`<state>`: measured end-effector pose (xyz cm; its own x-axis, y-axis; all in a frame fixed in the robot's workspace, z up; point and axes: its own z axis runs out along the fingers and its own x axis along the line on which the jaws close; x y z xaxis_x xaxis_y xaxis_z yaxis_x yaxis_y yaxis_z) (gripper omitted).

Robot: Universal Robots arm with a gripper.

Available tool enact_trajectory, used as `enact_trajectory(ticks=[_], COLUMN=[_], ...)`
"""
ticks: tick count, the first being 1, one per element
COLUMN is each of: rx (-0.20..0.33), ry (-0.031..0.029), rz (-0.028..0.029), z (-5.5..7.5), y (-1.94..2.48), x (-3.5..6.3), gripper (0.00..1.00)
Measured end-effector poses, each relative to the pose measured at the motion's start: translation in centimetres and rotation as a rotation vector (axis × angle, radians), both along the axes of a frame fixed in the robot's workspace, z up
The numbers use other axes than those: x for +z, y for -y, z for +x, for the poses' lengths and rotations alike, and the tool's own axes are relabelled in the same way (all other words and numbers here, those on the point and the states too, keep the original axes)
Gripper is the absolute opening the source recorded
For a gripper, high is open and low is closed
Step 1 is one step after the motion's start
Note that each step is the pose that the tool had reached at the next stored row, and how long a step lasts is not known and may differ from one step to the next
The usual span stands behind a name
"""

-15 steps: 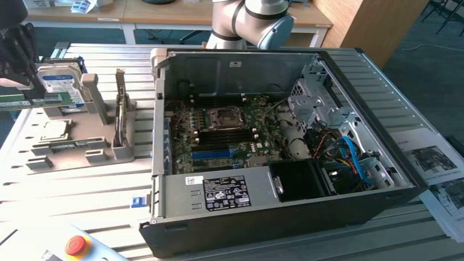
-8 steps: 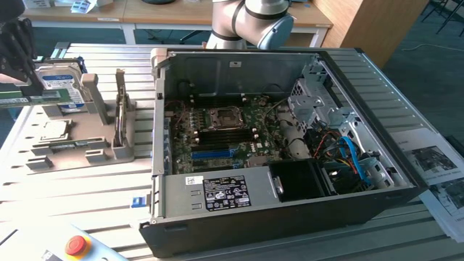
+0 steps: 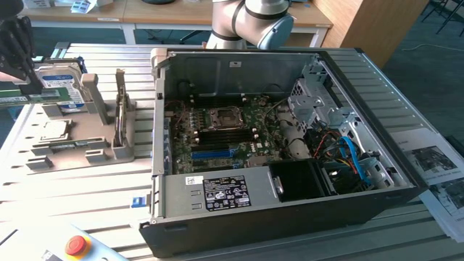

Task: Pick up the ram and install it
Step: 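Pick up the ram and move it above insertion slot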

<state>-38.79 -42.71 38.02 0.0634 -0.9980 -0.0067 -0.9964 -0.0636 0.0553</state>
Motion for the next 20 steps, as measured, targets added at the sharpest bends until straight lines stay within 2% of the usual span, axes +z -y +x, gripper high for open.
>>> enact_trajectory(ticks=[13,20], rx=[0.000,0.000], ry=[-0.0011,-0.0071], rz=[-0.0001,0.0000], z=[1.1,2.6], y=[0.03,0.13], x=[0.01,0.00], gripper=[0.12,0.12])
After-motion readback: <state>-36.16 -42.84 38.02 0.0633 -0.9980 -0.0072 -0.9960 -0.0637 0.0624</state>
